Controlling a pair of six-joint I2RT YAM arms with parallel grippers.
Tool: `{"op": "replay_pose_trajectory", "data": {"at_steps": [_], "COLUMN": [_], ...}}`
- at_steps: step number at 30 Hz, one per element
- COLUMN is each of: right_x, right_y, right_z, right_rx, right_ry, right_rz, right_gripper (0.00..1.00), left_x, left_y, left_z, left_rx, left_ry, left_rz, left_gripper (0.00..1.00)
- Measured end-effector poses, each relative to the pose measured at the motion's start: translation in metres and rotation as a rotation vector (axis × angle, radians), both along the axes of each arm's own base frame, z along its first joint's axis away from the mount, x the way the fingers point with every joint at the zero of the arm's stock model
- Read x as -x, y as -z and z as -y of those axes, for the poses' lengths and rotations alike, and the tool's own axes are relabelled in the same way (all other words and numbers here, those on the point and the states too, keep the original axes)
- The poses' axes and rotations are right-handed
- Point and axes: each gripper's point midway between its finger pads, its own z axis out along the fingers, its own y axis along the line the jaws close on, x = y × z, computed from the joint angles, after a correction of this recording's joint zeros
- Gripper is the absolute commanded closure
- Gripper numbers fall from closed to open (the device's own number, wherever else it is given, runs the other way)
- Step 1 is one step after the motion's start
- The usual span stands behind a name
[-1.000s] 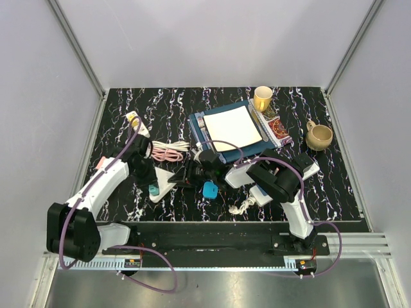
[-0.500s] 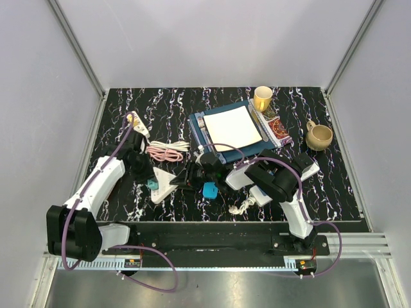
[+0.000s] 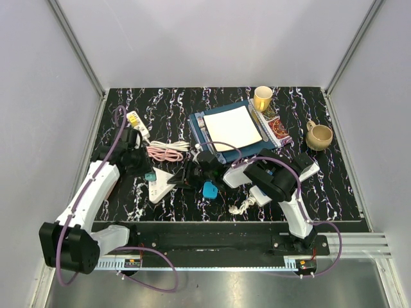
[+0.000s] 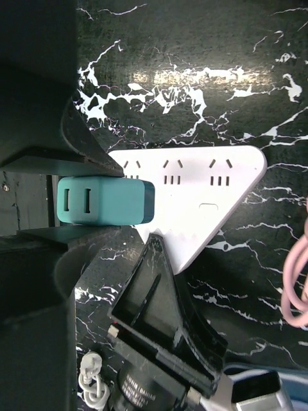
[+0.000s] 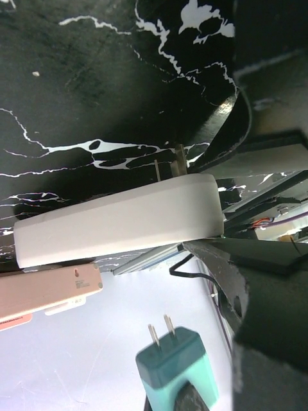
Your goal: Pull the plug off the socket
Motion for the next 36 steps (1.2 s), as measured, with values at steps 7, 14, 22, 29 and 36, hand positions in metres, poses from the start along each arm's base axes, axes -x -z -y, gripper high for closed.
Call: {"op": "replay_pose_trajectory", "data": {"at_steps": [7, 14, 22, 29, 36], "right_x": [0.002, 0.005, 0.006, 0.008, 0.011], "right_y": [-0.002, -0.024, -0.087, -0.131, -0.147], "right_z": [0.0, 0.011, 0.052, 0.119, 0.19], "right_rx": [0.027, 0.058, 0.065, 0.18, 0.294], "right_ry": [-0.019, -0.029, 0.014, 0.172, 0.36], "right_rz": [-0.003, 0.019, 0.16, 0.343, 0.459], "right_gripper": [0.28, 0.15, 0.11, 0.0, 0.0], "left_x": [-0.005, -0.002, 0.0, 0.002, 0.012], "left_y": [-0.024, -0.037, -0.059, -0.042, -0.013], "left_z": [0.001, 0.011, 0.035, 0.063, 0.111], "left_rx": [0.015, 0.07, 0.198, 0.243, 0.255], "left_ry": [0.001, 0.051, 0.145, 0.235, 0.372], "left_rz": [0.081, 0.128, 0.2, 0.154, 0.045], "left_gripper": [1.0, 1.0, 1.0, 1.0, 1.0]}}
